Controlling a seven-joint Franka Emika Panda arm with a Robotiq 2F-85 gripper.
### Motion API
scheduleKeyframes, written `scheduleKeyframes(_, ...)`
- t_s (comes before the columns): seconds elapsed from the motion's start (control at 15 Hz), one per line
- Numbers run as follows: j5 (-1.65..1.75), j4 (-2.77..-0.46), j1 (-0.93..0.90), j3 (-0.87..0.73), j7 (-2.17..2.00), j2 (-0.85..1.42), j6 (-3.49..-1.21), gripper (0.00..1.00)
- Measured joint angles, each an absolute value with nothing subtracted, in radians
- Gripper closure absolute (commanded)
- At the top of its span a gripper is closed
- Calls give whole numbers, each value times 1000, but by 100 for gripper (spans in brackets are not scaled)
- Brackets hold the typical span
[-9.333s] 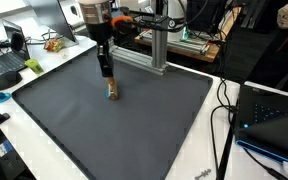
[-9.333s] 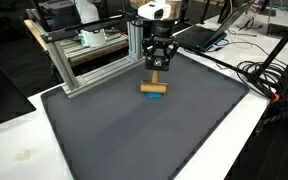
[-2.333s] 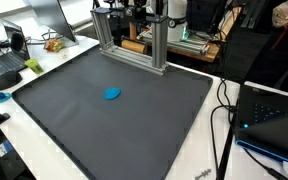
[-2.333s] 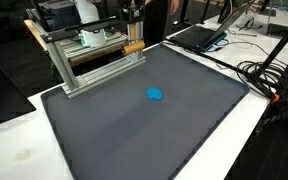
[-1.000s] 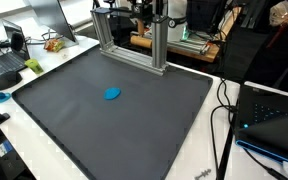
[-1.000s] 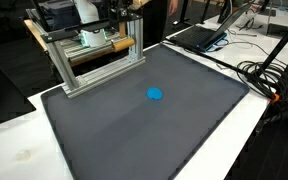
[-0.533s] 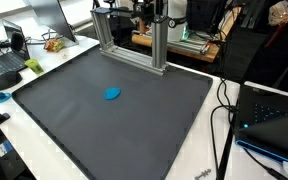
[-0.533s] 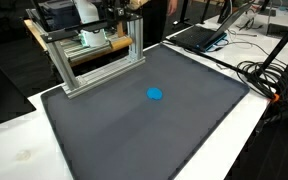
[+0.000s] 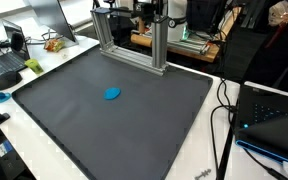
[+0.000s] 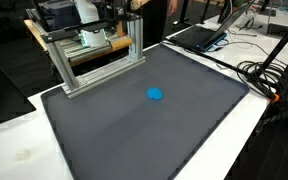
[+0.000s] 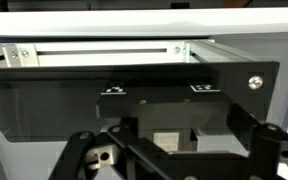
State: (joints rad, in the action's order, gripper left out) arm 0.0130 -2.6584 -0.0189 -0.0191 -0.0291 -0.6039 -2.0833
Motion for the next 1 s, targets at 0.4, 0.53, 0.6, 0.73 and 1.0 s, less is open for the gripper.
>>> scheduleKeyframes(0.4, 21, -2658, -4, 3, -59, -607, -2083, 0)
scheduleKeyframes(0.53, 34, -2655, 11, 15, -89, -607, -2083, 0)
scheduleKeyframes(0.6, 44, -2653, 20, 21, -102, -607, -2083, 0)
scheduleKeyframes(0.73, 64, -2650, 38, 30, -126, -607, -2083, 0)
scheduleKeyframes(1.0, 99, -2639, 67, 35, -156, -607, -2092, 0)
